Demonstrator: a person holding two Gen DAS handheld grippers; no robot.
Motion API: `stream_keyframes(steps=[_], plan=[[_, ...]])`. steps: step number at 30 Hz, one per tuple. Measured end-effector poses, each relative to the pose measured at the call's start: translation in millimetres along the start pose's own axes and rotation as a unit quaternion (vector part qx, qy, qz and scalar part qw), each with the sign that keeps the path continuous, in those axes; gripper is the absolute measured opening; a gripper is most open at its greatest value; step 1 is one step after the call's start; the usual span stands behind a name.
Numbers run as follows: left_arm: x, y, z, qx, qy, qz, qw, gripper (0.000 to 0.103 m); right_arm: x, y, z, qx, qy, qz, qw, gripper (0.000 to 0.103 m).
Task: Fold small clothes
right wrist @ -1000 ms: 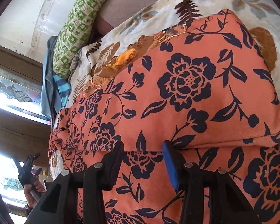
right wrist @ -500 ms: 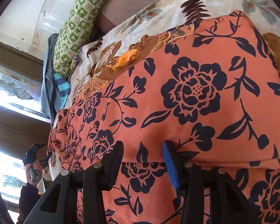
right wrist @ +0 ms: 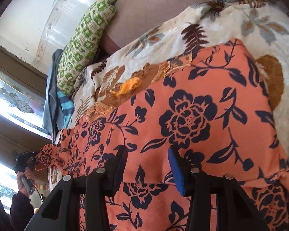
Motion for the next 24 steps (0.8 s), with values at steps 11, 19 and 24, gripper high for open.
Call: stream_keyframes(steps=[11,19,24], plan=[[-240.1,92.0,52.9,0.008,0.08,-0.219,0.9724,0.005,-53.1,-29.6,72.8,-0.105,-0.004,-0.063,0.993,0.048],[-374.5,229.7,33.9,0.074,0.139,-0.334,0.9293,0.005,-97.3,-43.4,119.4,-0.161,-0.02,-0.123,0.979,0.048],[-407.4,332.8,-7.8,0.189,0.073,-0.454,0.8678,0.075,-115.0,-47.2,135.3,-0.178,-0.025,-0.148,0.972,0.049]])
Point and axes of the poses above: each gripper's, at about its wrist camera, not at the fingertips, and z roughly against the way its jaws point, x to its left, y to its underside, the point moved 3 cm from there along -z, roughly the way its jaws point, and after that the axes turned 1 degree about -y, right-handed, at the moved point
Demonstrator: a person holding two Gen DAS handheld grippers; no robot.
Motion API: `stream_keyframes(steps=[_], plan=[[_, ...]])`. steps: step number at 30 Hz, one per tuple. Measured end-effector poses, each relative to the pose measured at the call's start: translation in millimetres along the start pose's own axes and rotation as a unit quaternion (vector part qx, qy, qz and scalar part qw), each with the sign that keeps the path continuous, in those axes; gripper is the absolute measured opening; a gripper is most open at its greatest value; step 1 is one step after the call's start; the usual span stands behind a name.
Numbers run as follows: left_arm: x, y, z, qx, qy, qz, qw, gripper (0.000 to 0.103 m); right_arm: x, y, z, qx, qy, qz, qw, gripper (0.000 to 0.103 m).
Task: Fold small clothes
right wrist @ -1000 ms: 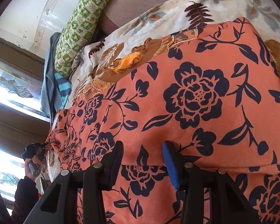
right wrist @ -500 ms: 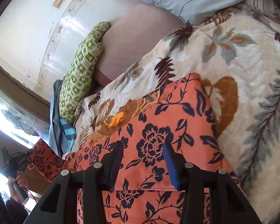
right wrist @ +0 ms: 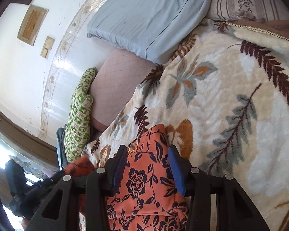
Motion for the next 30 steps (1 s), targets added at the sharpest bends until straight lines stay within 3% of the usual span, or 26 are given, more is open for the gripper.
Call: stream_keyframes(steps=[2,5,12,17,22,30], plan=[[-7.0,12.5,-10.9,0.01,-0.048,-0.044,0.9978,0.075,-1.6,-1.7,-0.1,0.0,-0.001,-0.005,1.0,0.05],[11.3,21.2,-7.5,0.021,-0.055,-0.054,0.9968,0.075,3.5,-1.0,-2.6,0.003,0.002,0.007,1.0,0.05],[77.7,39.0,-1.9,0.046,-0.037,0.009,0.9982,0.082,28.3,17.9,-19.2,0.023,0.007,0.054,0.998,0.05],[111.4,60.8,-6.6,0.041,-0.04,0.053,0.997,0.082,42.4,31.5,-32.2,0.037,0.009,0.08,0.996,0.05],[124.0,59.7,-20.4,0.044,0.025,0.129,0.9904,0.082,44.9,37.3,-42.0,0.048,0.008,0.077,0.996,0.05],[59.1,25.5,-49.7,0.065,0.088,0.129,0.9855,0.082,32.4,27.3,-31.6,0.035,0.021,0.071,0.997,0.05]])
Point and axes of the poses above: each gripper's, at about its wrist camera, not at the fingertips, and z roughly against the way its jaws point, x to its left, y to its underside, the point moved 3 cm from there along -z, roughly the way its jaws point, and after that the axes turned 1 degree about -y, right-handed, at the moved point
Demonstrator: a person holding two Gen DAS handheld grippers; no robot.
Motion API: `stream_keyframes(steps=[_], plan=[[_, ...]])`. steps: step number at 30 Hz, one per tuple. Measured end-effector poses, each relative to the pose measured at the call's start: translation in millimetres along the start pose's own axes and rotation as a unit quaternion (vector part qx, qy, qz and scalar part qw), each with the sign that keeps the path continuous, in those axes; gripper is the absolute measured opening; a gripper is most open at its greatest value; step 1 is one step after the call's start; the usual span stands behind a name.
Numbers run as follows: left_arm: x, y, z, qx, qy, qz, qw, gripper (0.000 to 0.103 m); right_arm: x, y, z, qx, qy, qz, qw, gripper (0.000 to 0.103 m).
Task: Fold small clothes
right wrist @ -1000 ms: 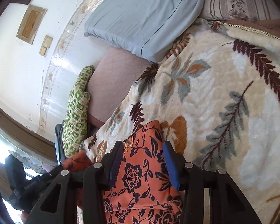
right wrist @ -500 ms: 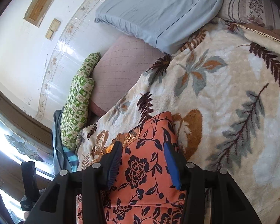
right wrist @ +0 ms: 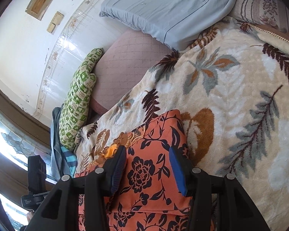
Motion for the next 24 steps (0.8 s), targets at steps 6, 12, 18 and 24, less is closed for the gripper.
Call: stream_keyframes(steps=[6,12,18,24], plan=[[-88.5,4.6,-1.6,-0.003,0.058,-0.109,0.9924,0.082,-15.1,-12.6,12.0,-0.025,-0.002,-0.025,0.999,0.05],[-97.9,21.2,23.9,-0.043,0.014,-0.194,0.9799,0.082,-13.5,-19.8,22.2,-0.045,-0.015,-0.025,0.999,0.05],[56.1,11.9,41.8,-0.069,-0.145,-0.055,0.9854,0.082,22.5,-1.0,5.5,0.011,-0.069,0.025,0.997,0.05],[198.8,39.4,36.1,-0.035,-0.241,0.101,0.9646,0.082,47.3,37.7,-45.2,0.12,-0.077,0.043,0.989,0.05]])
Point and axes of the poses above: each gripper's, at about its wrist camera, not at the fingertips, and z roughly against the way its jaws point, x to its left, y to its underside, the point moved 3 cm from there along -z, roughly the way its jaws point, and after that the axes turned 1 degree about -y, right-handed, at the moved point
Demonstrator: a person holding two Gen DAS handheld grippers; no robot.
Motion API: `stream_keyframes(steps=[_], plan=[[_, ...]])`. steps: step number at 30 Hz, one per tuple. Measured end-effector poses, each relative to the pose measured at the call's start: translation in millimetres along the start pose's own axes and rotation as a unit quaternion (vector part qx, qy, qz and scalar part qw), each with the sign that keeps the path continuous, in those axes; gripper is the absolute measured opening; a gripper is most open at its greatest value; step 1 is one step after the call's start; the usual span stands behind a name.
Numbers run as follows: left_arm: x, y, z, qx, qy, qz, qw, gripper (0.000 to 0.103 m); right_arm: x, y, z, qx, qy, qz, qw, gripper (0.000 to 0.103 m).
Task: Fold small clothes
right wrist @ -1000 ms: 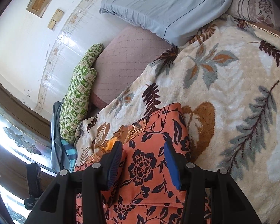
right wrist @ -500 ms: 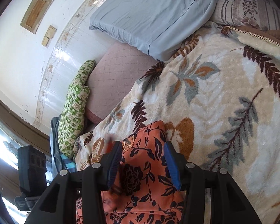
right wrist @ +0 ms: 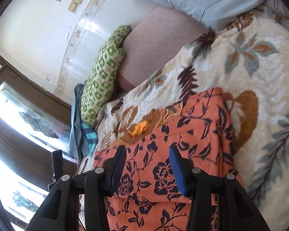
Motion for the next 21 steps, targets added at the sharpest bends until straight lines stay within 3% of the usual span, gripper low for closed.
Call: stream_keyframes(steps=[3,4,7,10,15,19,21], plan=[[28.1,9.2,-18.8,0.001,0.056,0.055,0.9969,0.091,-28.3,18.3,-40.6,0.086,0.093,-0.027,0.992,0.05],[30.0,10.4,-16.9,-0.001,0.056,0.053,0.997,0.091,-35.0,22.4,-45.1,0.089,0.098,-0.029,0.991,0.045],[33.7,17.9,-6.2,0.003,0.045,0.035,0.9984,0.091,-30.4,21.8,-38.3,0.082,0.09,-0.016,0.992,0.048],[54.7,35.5,14.4,-0.008,0.061,0.041,0.9973,0.091,-31.2,27.7,-30.7,0.069,0.083,-0.005,0.994,0.049],[97.5,93.3,52.6,-0.029,0.072,0.034,0.9964,0.091,-18.8,44.3,7.0,0.035,0.102,0.05,0.993,0.05],[119.3,146.7,62.9,-0.021,0.09,0.029,0.9953,0.091,-10.9,60.7,46.3,0.002,0.094,0.065,0.993,0.063],[121.0,171.3,62.1,-0.01,0.1,0.018,0.9948,0.091,-13.1,73.1,66.3,-0.01,0.093,0.056,0.994,0.064]])
Point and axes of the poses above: each gripper's, at about its wrist camera, not at the fingertips, and z roughly against the way its jaws point, x to its left, y to its underside, the point moved 3 cm from there along -z, roughly the way its jaws point, and after that the axes turned 1 degree about -y, right-handed, at the moved point
